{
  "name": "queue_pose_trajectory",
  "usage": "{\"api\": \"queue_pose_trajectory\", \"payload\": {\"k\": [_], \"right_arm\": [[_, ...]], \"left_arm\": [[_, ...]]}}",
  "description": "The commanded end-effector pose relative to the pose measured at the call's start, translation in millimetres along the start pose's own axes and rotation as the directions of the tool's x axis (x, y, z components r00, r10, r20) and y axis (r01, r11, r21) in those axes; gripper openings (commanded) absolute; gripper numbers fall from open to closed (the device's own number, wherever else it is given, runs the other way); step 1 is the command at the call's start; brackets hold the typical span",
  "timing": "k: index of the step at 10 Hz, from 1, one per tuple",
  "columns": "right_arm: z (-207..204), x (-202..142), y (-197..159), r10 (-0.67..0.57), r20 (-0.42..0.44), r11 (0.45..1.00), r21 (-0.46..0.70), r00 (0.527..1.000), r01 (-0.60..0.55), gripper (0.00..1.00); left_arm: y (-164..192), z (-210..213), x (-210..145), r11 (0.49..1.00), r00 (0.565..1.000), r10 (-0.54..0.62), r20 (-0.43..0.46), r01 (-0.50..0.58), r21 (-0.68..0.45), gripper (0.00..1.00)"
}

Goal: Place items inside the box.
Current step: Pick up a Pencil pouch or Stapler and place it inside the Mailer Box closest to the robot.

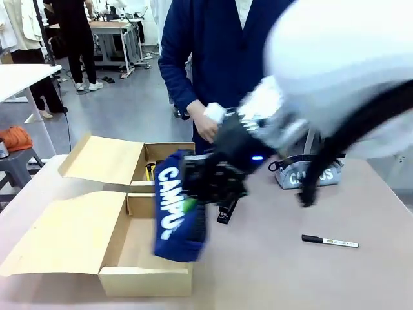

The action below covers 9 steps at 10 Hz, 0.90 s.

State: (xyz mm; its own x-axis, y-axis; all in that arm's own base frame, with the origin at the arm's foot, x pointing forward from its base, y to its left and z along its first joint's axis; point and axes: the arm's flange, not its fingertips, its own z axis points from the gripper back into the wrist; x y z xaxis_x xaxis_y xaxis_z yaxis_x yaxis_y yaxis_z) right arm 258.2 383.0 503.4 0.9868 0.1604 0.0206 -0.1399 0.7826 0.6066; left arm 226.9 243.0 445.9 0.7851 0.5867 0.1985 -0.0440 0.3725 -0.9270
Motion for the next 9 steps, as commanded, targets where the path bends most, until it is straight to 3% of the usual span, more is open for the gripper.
{"api": "queue_pose_trajectory", "payload": {"k": [1, 2, 3, 4, 5, 9], "right_arm": [[-52.3, 53.7, 42.2, -0.110, -0.017, 0.983, -0.149, 0.994, 0.106, 0.08], [-68.2, 54.8, 41.1, -0.020, -0.148, 0.957, -0.288, 0.989, -0.024, 0.08], [-31.9, 15.8, 22.1, -0.035, -0.010, 0.999, -0.038, 0.999, 0.035, 0.08], [-61.3, 30.5, 28.4, -0.034, -0.053, 0.992, -0.127, 0.998, 0.027, 0.08], [-64.2, 30.1, 33.6, -0.062, -0.004, 0.956, -0.287, 0.998, 0.058, 0.08], [-113.9, 65.6, 24.0, -0.070, 0.031, 0.934, -0.348, 0.997, 0.076, 0.08]], "left_arm": [[-0.9, 0.2, 0.9, 1.000, 1.000, -0.017, 0.008, 0.017, -0.020, 1.00], [-0.9, 0.2, 0.9, 1.000, 1.000, -0.017, 0.008, 0.017, -0.020, 1.00], [-0.9, 0.2, 0.9, 1.000, 1.000, -0.017, 0.008, 0.017, -0.020, 1.00], [-0.9, 0.2, 0.9, 1.000, 1.000, -0.017, 0.008, 0.017, -0.020, 1.00], [-0.9, 0.2, 0.9, 1.000, 1.000, -0.017, 0.008, 0.017, -0.020, 1.00], [-0.9, 0.2, 0.9, 1.000, 1.000, -0.017, 0.008, 0.017, -0.020, 1.00]]}}
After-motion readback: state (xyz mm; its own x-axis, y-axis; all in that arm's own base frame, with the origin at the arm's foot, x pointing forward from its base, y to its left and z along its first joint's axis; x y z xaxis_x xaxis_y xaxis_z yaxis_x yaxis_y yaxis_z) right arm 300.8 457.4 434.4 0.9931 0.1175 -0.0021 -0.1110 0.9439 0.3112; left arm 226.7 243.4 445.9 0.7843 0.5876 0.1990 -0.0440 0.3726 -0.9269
